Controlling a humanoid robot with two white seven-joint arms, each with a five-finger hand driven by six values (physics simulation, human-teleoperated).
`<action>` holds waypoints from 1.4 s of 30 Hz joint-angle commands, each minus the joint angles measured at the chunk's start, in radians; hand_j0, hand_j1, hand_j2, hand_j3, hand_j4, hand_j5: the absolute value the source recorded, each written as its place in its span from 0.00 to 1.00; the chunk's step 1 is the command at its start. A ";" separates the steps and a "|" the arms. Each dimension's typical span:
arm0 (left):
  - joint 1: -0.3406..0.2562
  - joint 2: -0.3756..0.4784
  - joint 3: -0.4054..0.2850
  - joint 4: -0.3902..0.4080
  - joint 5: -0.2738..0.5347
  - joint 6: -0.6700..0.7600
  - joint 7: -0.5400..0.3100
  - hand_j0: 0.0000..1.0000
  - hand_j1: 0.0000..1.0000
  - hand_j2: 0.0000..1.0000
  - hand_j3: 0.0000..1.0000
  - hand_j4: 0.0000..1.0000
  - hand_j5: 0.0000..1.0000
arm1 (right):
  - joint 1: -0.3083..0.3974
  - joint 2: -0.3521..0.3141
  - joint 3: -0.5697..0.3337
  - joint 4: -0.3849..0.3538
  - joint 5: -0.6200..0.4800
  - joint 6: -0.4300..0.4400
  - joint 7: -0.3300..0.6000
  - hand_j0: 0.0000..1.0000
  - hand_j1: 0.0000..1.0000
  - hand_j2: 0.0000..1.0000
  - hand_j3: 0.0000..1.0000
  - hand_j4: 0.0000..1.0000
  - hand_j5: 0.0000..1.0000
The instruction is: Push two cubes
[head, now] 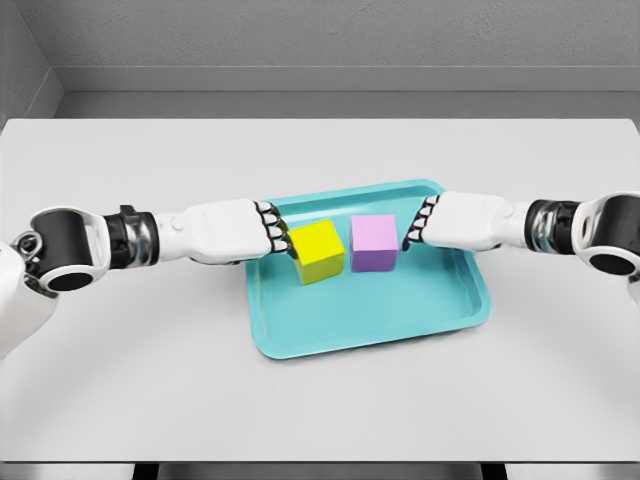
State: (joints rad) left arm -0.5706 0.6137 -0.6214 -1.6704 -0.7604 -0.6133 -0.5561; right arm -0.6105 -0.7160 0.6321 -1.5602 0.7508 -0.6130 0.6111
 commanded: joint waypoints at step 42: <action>0.003 0.419 0.120 0.100 0.362 0.002 -0.008 1.00 1.00 1.00 1.00 1.00 1.00 | 0.198 -0.252 -0.250 0.071 -0.639 0.002 0.000 1.00 1.00 1.00 1.00 1.00 1.00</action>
State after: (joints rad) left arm -0.5691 0.9893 -0.5141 -1.5955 -0.4343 -0.6132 -0.5657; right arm -0.4065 -0.9969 0.3897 -1.5087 0.1720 -0.6143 0.6115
